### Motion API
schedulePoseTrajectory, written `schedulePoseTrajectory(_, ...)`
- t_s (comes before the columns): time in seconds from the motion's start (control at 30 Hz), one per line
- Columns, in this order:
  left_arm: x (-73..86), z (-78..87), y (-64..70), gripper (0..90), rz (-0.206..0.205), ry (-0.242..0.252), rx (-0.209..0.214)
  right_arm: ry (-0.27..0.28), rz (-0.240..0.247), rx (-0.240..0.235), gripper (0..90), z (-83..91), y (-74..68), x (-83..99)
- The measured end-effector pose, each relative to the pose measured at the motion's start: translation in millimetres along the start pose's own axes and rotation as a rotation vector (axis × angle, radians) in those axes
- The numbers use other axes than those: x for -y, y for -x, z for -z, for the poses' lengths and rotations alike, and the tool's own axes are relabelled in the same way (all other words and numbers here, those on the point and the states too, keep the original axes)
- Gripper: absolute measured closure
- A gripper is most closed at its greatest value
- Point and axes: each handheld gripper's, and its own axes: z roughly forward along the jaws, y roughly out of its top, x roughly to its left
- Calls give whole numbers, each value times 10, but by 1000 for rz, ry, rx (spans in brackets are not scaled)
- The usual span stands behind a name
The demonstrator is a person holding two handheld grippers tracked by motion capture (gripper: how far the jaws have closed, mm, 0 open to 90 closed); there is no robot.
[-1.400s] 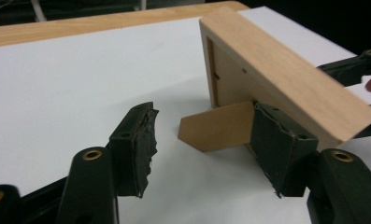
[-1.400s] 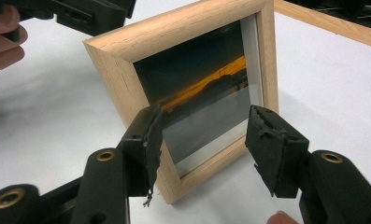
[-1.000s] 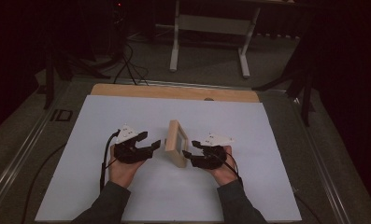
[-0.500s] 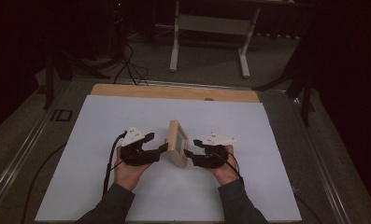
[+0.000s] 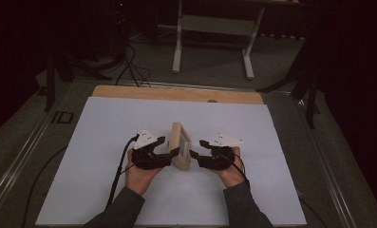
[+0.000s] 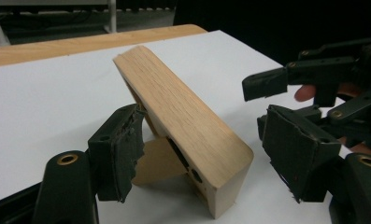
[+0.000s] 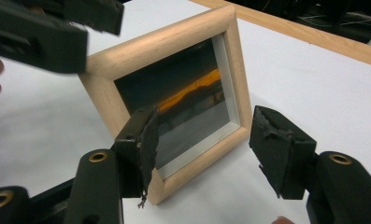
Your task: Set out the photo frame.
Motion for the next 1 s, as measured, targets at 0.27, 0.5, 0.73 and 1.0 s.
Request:
schedulePoseTrajectory(0.27,26,-118,16,289,5,-30,-35,17,-9,11,413,64,44,-18)
schedulePoseTrajectory(0.5,55,-211,15,289,25,-56,-41,27,-17,18,413,94,69,-26)
schedulePoseTrajectory(0.73,73,-266,27,302,32,-73,-35,30,-18,20,413,106,79,-29)
schedulePoseTrajectory(1.0,75,-282,40,384,40,-77,-15,32,-19,21,413,108,82,-30)
